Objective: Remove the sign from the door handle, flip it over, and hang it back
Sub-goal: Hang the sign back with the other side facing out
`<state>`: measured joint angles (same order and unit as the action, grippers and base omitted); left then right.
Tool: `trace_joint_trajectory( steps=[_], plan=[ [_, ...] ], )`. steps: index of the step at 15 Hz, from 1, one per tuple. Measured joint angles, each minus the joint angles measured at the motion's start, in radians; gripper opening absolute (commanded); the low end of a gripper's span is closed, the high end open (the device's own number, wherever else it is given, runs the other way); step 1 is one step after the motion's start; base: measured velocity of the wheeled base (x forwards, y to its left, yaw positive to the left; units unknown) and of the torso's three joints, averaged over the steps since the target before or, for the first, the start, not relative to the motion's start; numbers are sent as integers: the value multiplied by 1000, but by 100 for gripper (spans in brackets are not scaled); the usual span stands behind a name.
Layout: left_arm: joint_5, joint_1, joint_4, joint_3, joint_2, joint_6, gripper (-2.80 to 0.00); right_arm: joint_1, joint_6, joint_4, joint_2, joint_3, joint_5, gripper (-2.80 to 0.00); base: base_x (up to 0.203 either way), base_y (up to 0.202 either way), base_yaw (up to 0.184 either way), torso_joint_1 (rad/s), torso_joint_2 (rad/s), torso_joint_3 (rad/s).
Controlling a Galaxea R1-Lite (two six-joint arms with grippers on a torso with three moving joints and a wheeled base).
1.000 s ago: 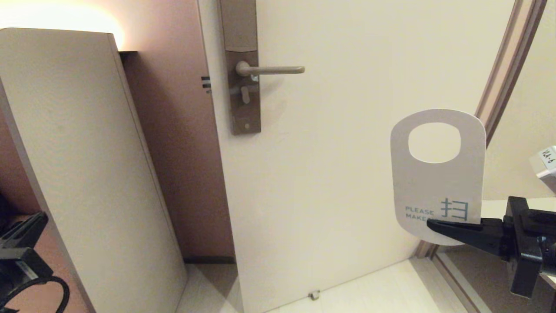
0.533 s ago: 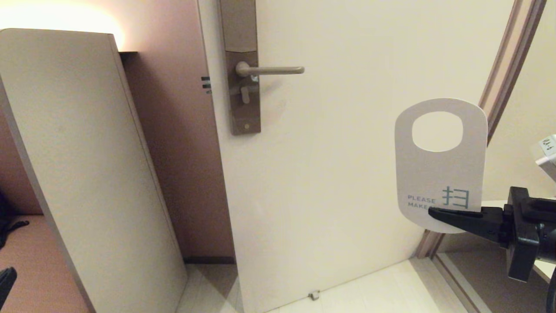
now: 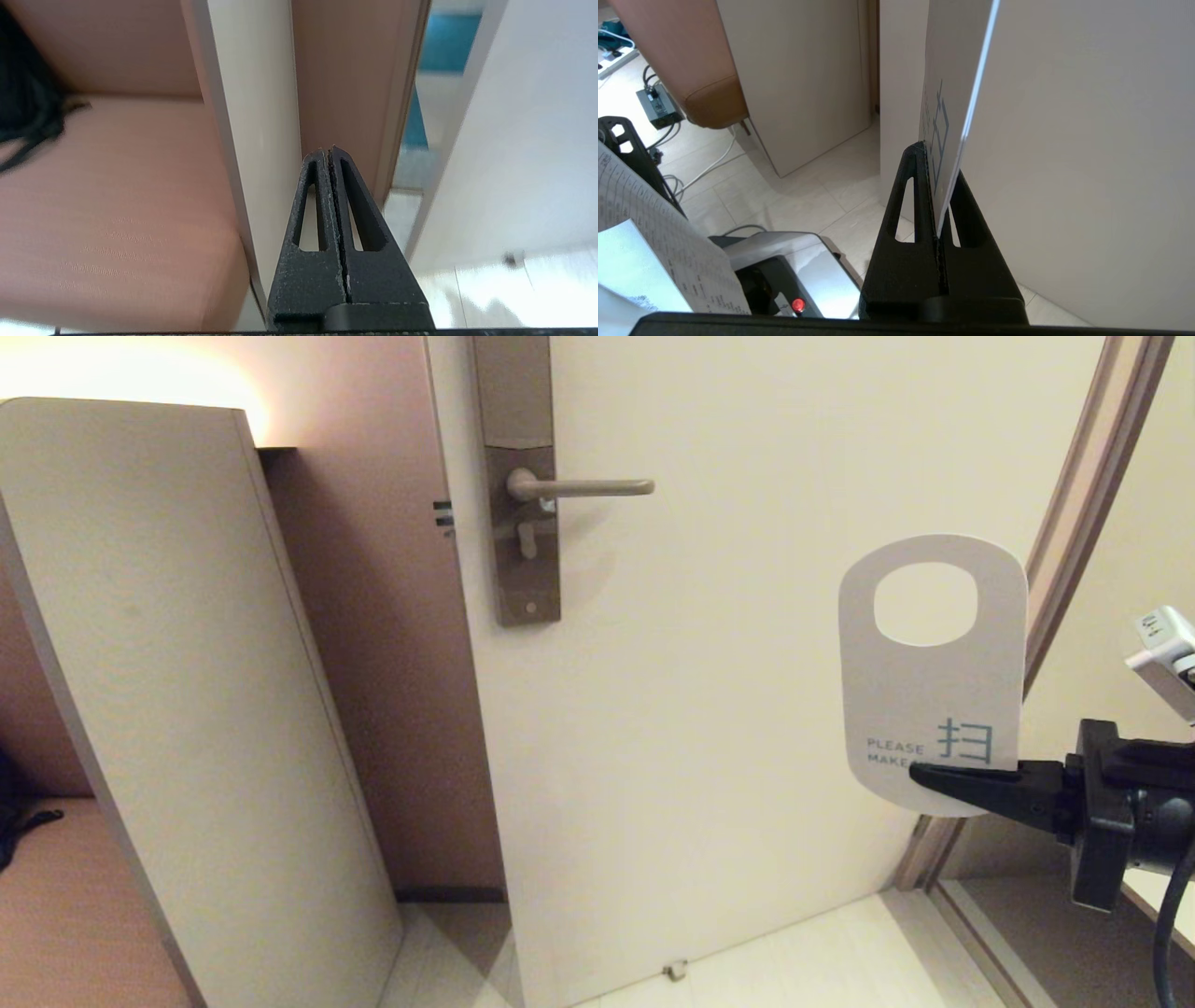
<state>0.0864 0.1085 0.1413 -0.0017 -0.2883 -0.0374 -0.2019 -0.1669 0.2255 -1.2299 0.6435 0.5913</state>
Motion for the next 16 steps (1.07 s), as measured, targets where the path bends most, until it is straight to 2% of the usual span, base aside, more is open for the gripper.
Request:
trace_joint_trajectory(
  steps=[8,11,16],
  plan=[
    [-84,0,-44,0,11,-20,-280,12,1,0,-29,33,0,-280,0,0,0,0,0,0],
    [-86,0,-44,0,11,11,-280,21,1,0,-23,32,0,-280,0,0,0,0,0,0],
    [-91,0,-44,0,11,15,-280,23,1,0,-19,54,0,-280,0,0,0,0,0,0]
  ],
)
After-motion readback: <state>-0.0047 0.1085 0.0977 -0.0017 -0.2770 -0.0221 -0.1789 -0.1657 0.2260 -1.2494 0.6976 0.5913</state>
